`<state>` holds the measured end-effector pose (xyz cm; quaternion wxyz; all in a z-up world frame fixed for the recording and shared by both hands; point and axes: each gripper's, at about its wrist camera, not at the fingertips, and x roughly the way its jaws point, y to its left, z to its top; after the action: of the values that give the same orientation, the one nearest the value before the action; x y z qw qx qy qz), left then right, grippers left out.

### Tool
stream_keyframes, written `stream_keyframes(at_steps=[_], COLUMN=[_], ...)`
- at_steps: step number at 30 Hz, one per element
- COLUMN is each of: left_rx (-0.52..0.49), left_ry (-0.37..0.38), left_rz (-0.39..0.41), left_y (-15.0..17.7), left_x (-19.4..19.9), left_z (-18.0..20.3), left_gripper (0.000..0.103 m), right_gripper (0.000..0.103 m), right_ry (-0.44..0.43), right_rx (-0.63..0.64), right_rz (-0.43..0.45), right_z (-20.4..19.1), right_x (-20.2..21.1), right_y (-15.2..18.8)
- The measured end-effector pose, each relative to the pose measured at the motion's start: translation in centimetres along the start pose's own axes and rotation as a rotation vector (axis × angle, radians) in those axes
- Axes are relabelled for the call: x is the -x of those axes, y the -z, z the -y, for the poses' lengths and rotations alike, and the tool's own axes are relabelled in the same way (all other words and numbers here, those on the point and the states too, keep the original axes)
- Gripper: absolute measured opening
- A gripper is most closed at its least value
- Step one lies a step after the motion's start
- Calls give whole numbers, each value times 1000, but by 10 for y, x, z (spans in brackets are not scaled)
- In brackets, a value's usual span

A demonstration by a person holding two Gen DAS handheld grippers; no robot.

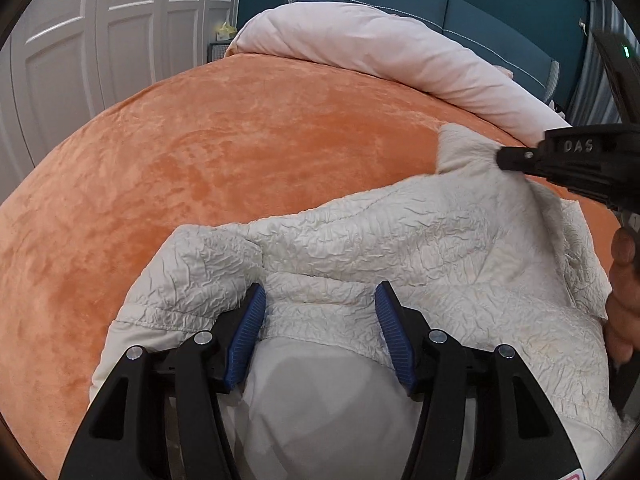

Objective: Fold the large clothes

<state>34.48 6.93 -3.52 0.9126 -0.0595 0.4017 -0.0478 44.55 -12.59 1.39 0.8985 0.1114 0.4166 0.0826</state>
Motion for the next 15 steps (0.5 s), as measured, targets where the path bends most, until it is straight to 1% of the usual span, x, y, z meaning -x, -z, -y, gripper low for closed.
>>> stream_keyframes(at_steps=[1,3,6,7,8,9,10,12,13,15], left_rx=[-4,-14,-22,-23,-24,-24,-23,-20,-24,-32], left_ry=[-4,-13,-25,-27,-28,-28,-27,-24,-29,-60], left_rz=[2,2,-4,-5,-7,-8,-10,-18,-27,-29], left_y=[1,1,1,1,0,0,-1,-4,-7,-14], left_x=[0,-1,-3,-3,-3,-3,-3,0,4,18], left_z=[1,3,4,4,4,4,4,5,6,12], left_gripper=[56,56,56,56,56,56,56,56,57,57], right_gripper=[0,0,0,1,8,9,9,9,9,12], right_ry=[-9,11,60,88,99,97,74,51,56,94], right_rx=[-60,-63,-51,-33,-30,-35,-49,-83,-100,-129], right_rz=[-27,-60,-82,-76,-49,-7,59,103,110,103], right_z=[15,20,13,7,4,3,7,24,36,72], right_x=[-11,-28,-31,-22,-7,9,41,76,91,118], right_y=[6,17,14,10,8,7,10,18,24,47])
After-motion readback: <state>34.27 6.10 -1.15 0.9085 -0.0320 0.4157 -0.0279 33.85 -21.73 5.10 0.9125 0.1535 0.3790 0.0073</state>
